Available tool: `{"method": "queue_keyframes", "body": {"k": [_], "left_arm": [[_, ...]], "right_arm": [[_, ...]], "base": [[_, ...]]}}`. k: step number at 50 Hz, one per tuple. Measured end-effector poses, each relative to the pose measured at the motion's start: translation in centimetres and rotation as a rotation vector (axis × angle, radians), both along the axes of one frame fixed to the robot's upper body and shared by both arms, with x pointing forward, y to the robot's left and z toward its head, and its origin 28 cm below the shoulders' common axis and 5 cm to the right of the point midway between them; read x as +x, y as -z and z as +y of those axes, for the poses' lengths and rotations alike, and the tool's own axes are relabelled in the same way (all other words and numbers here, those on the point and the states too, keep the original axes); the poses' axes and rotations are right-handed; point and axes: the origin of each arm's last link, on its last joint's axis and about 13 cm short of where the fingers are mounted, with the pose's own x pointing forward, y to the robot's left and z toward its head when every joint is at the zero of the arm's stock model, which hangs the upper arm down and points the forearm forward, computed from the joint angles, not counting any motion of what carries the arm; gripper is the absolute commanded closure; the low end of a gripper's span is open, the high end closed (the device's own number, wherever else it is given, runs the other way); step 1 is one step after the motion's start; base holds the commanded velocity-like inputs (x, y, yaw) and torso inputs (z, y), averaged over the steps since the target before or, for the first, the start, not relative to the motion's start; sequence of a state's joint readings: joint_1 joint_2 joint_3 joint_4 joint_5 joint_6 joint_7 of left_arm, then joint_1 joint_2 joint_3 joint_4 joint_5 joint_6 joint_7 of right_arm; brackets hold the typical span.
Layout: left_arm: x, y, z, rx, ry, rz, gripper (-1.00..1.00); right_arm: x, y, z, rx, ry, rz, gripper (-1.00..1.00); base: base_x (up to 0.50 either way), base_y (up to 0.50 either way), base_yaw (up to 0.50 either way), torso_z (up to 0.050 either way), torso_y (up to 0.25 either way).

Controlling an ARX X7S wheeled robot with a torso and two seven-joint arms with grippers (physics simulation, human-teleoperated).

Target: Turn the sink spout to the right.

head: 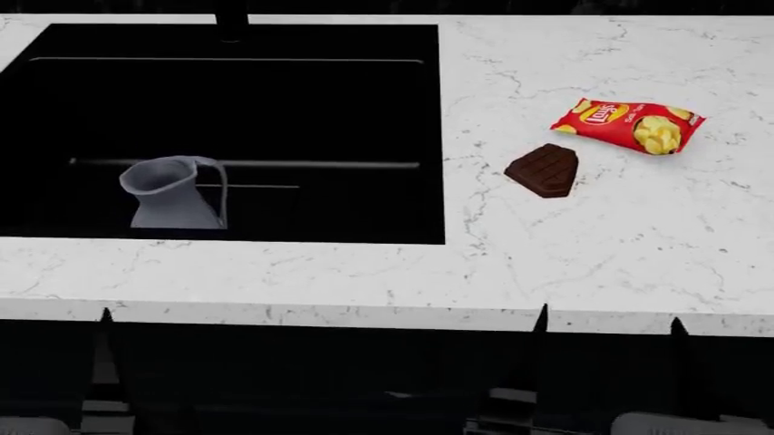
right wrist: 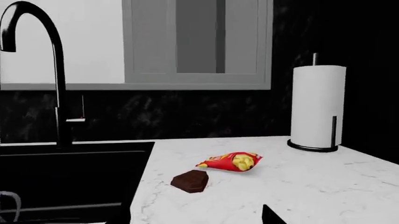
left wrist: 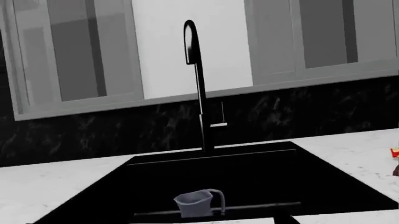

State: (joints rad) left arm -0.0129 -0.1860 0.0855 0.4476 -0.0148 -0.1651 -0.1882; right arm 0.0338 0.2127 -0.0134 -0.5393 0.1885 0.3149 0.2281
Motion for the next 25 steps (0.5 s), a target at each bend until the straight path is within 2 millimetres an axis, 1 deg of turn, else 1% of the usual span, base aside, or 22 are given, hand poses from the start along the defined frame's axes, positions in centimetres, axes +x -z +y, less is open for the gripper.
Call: {"method": "queue_keyframes", "body": {"k": [12,25], "left_arm": [[-0.6,-3.3,1.0,0.0,-0.049,-0.094,-1.0],[-1.1,-5.7,2.1,-0.013,-0.123,-0.162,-1.0]], "right_arm": [[-0.9,-2.8,-0.7,-0.017,0.034,-0.067,-1.0],[-1.2,-5.1,-1.3,-0.056,0.065,-0.114,-1.0]], "base": [[0.0,0.0,0.0,0.0,0.0],[0.0,0.0,0.0,0.0,0.0]]}}
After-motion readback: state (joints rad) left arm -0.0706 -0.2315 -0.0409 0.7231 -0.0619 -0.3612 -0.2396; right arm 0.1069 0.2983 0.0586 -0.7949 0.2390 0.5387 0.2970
